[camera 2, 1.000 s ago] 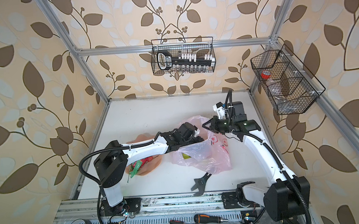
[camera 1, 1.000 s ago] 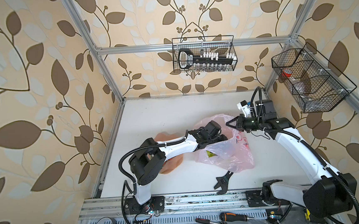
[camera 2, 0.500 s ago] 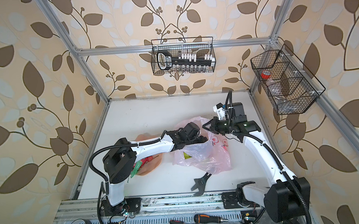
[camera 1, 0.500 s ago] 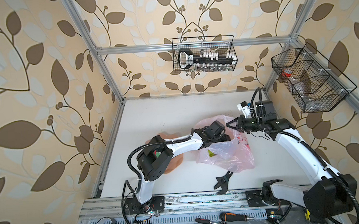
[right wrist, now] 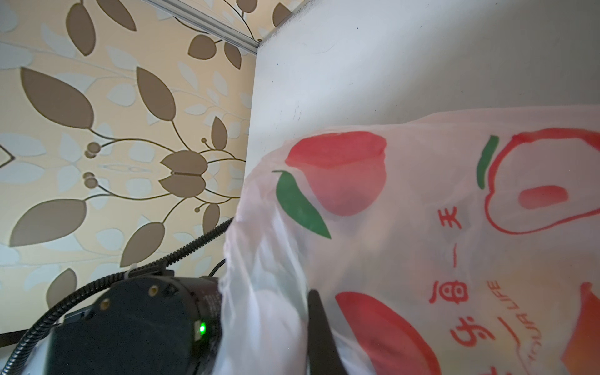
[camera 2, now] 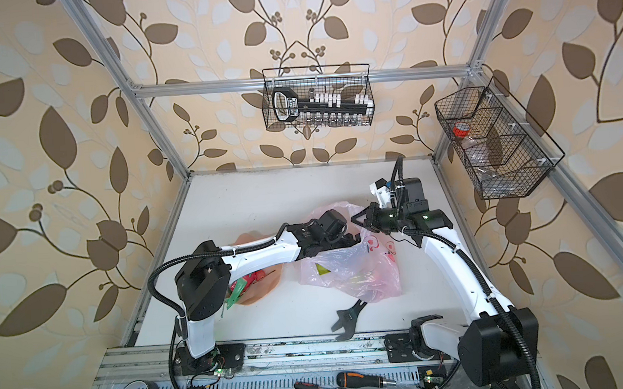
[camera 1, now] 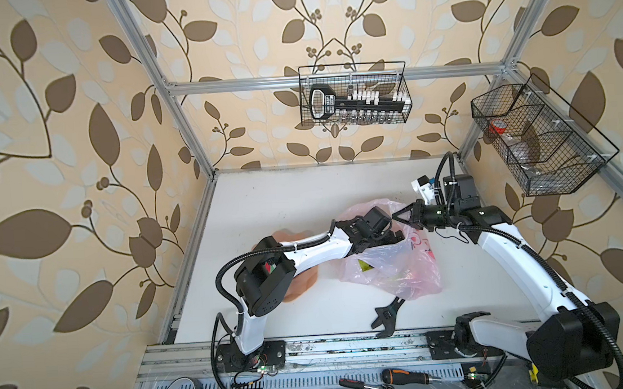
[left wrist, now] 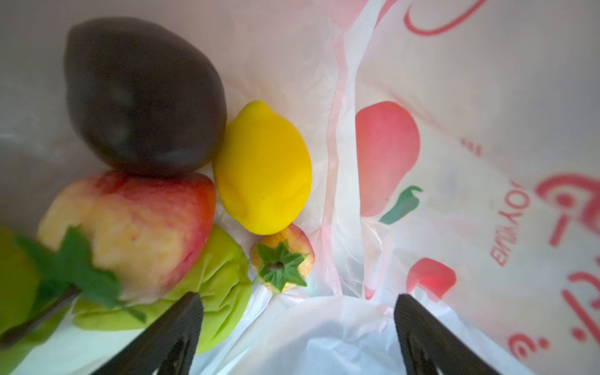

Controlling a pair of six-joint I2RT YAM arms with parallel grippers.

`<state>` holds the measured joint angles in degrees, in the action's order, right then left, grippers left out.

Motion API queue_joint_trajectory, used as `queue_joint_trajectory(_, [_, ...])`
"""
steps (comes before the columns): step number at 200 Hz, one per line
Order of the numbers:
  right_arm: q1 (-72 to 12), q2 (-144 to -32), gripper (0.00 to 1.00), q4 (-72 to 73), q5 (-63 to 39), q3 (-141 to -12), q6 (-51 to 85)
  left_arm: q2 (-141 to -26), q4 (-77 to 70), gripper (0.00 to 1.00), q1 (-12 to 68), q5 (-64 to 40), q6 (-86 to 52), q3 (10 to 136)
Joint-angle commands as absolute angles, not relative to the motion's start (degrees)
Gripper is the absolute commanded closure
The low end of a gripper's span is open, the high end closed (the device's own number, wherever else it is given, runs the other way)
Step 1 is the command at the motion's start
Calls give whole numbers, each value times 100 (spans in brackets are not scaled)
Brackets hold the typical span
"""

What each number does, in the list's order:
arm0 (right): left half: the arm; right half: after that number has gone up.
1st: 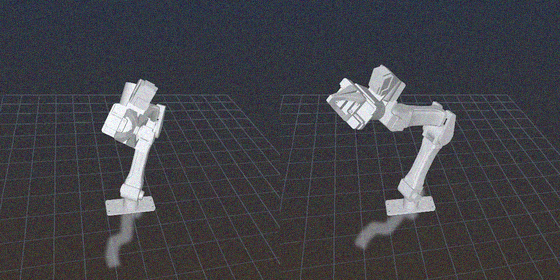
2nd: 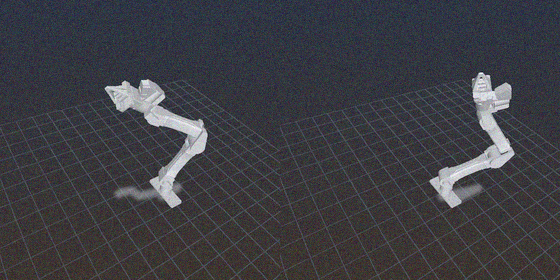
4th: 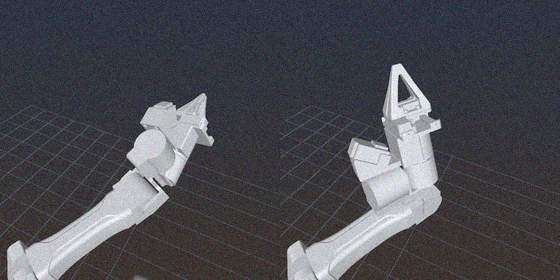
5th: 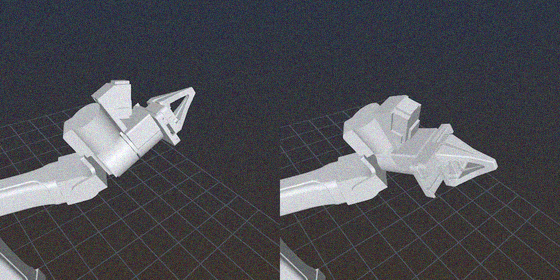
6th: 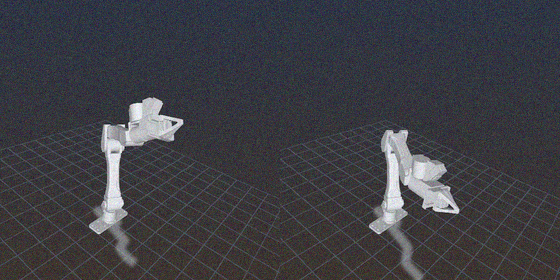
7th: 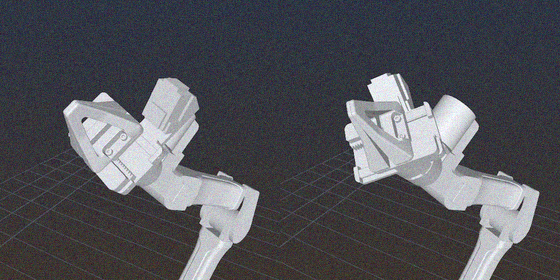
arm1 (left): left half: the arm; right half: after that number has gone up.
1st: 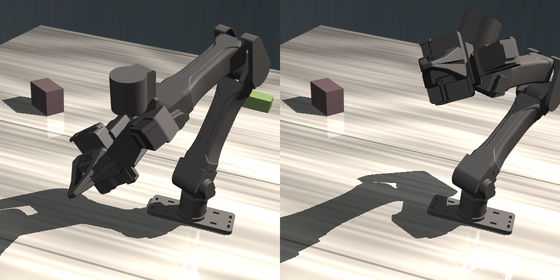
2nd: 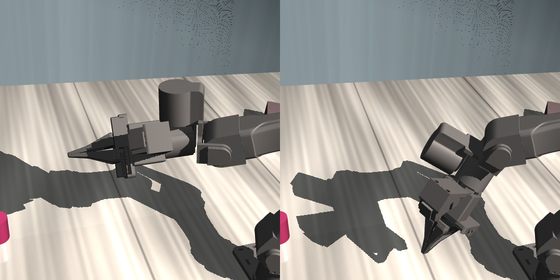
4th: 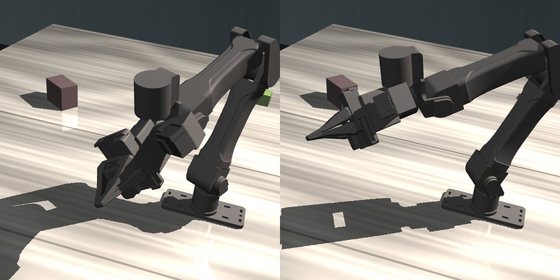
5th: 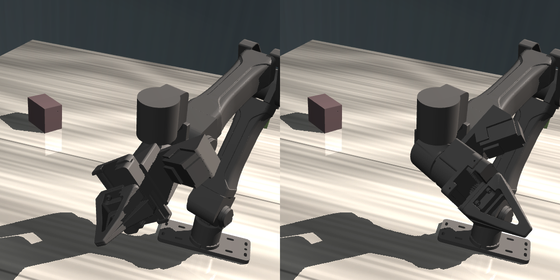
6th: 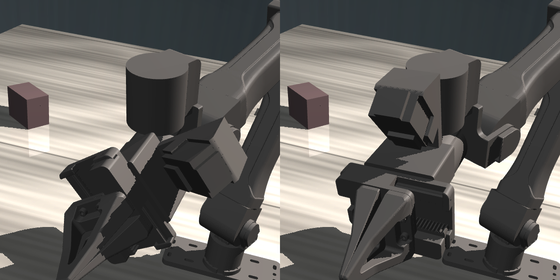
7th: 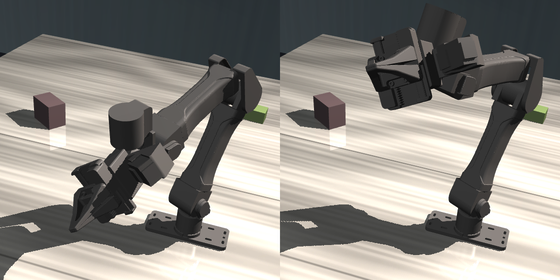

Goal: Place the fruits into the plastic bag
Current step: Place the fruit in the plastic bag.

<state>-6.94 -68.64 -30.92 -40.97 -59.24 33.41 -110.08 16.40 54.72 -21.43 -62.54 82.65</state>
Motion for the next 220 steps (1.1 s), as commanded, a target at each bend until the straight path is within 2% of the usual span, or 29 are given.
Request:
queue_joint_trajectory(1, [-664, -6844, 100, -3039, -4174, -5881, 3324, -10468, 2220, 6, 5520, -1800, -5980, 8483])
queue_joint_trajectory(92, [-664, -6873, 100, -3096, -4149, -5946, 3293, -9722, 3817, 6, 5511, -854, -5613, 8529])
queue_joint_trajectory(220, [-659, -6892, 100, -3155, -4153, -6018, 3254, -8747, 5203, 5, 5476, 377, -5265, 8053])
